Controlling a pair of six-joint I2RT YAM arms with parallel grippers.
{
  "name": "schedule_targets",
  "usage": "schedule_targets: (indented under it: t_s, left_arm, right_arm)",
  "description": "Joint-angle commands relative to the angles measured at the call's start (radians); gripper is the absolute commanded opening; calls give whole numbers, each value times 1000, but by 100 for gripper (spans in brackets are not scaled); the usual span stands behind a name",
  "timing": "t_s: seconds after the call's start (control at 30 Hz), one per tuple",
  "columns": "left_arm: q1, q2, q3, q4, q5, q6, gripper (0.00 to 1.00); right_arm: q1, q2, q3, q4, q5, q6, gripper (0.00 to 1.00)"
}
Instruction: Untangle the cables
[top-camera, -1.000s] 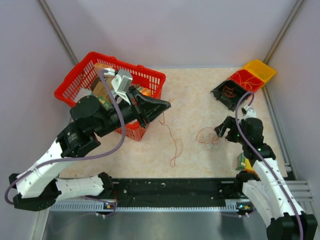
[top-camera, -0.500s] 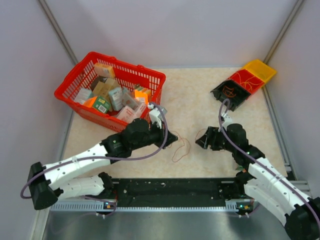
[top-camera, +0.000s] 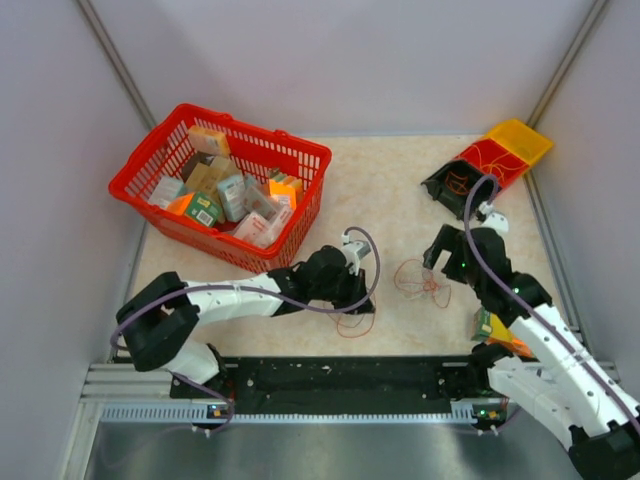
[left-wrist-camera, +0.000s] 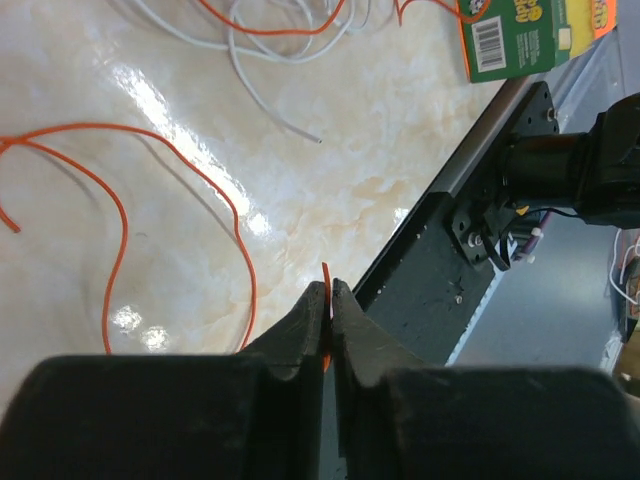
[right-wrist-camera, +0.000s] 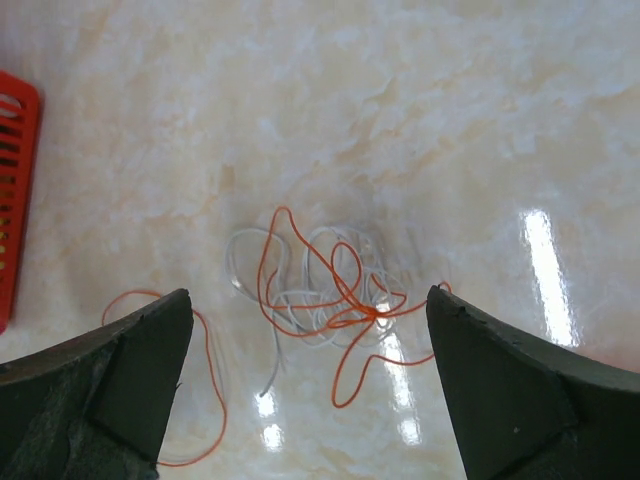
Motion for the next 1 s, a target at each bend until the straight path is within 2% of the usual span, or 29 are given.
schedule_targets:
  t_s: [0.0,0.1,0.17,0.23,0.33,0.4,0.53,0.63,0.77,0.9,0.97]
  left_arm:
    - [8,18,-3,145,54,-28,24]
    - [8,-3,-44,177,52,-32,52]
    - [8,-39,-60,180,55,-17,63]
    - [8,-86,-72,160,43,1,68]
    - [8,-210,-93,111,-3,38,73]
    - [8,-310,-107,38,-56,63,77]
    - [8,-546,-145,-76,-178,104,77]
    - [9,-736,-227,-84,-251,109,77]
    - [8,-911,-382,-12,-316,68,79]
    - [6,-938,-516,140,-244,-21,79]
    - [6,-909,-575,238,-212,-70,79]
  right_arm:
    - [7,67,119,-107,49,-25,99]
    - [5,-8,76,-60,40,-25,99]
    - [7,-31,55,-17,-56,-57,99]
    - [7,-31,26,32,-162,-76,99]
    - [20,-40,-36,141,-316,-91,99]
    - [45,-40,-66,193,-356,-83,99]
    - [150,29,-79,295,-378,-68,97]
    - [299,163,-51,345,-284,-25,93]
    - [387,413,-11,359,-134,194,94]
    - [454,552,27,375,-4,318,99]
    - [476,611,64,311,78,410,99]
